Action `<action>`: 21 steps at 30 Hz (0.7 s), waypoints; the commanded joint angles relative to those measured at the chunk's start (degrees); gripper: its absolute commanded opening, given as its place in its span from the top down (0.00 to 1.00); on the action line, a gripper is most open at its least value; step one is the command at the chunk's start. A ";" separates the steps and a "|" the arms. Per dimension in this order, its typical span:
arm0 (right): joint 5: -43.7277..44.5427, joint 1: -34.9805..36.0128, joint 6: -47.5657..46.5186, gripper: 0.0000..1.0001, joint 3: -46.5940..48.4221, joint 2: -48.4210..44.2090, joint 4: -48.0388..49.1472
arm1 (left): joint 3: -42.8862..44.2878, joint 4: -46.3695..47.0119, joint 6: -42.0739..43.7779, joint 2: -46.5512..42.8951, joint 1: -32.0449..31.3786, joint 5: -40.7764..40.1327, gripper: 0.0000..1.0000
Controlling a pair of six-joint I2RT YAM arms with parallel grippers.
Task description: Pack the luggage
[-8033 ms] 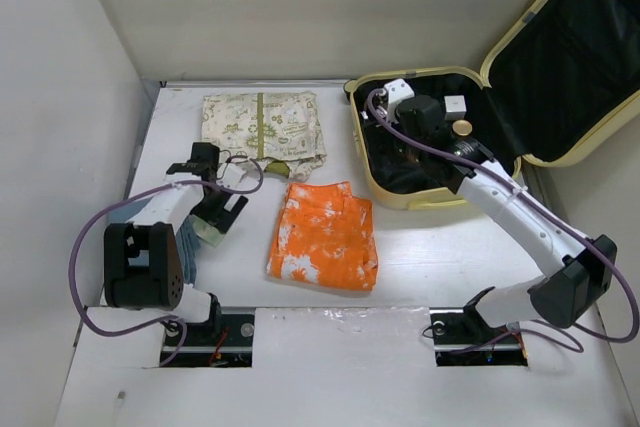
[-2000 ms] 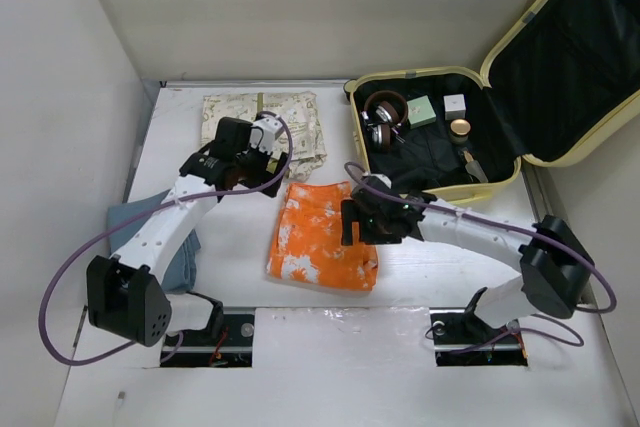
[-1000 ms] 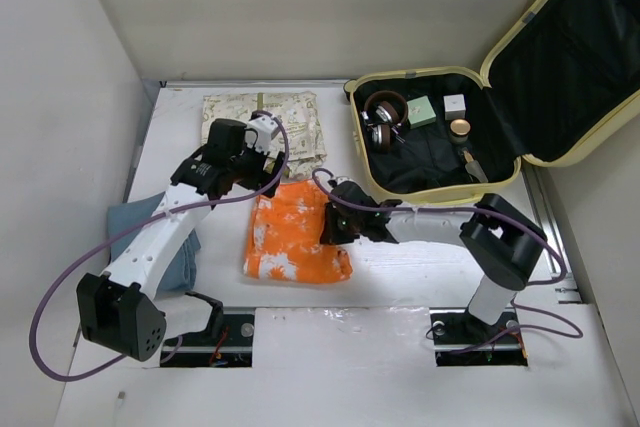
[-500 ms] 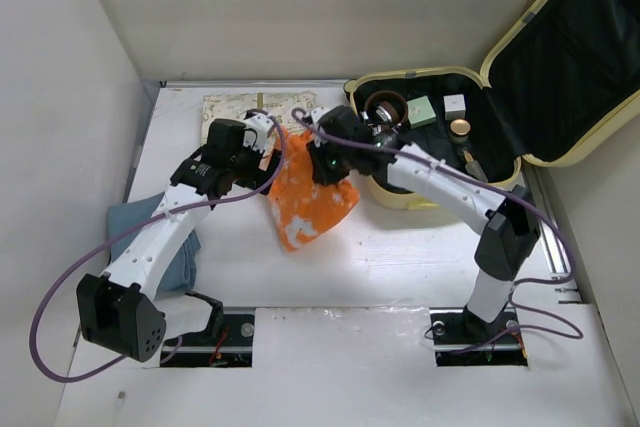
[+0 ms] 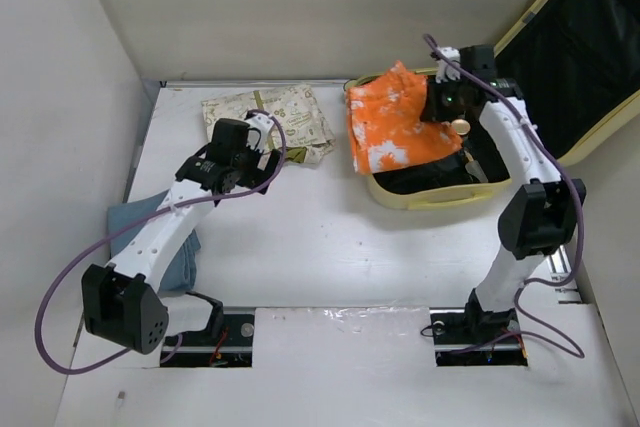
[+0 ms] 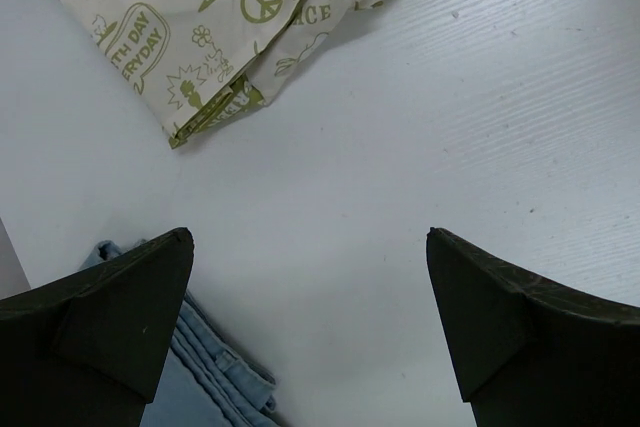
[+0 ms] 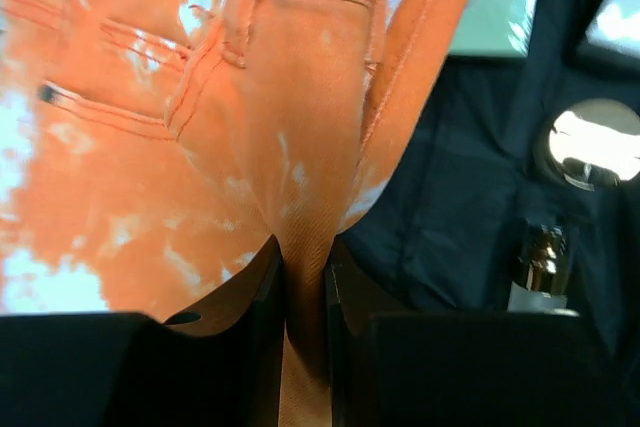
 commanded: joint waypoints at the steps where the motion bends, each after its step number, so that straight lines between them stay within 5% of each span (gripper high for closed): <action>1: -7.99 -6.94 -2.81 1.00 -4.20 -3.16 7.12 | 1.52 0.83 0.91 1.27 0.26 -2.27 0.00; 10: -11.62 -21.00 -6.06 1.00 -5.27 8.79 9.16 | 3.81 -0.22 0.92 6.09 0.26 -4.12 0.00; 21: -0.91 -23.04 -1.32 1.00 -10.80 5.64 18.03 | 5.48 -0.75 1.44 8.91 0.26 -4.65 0.00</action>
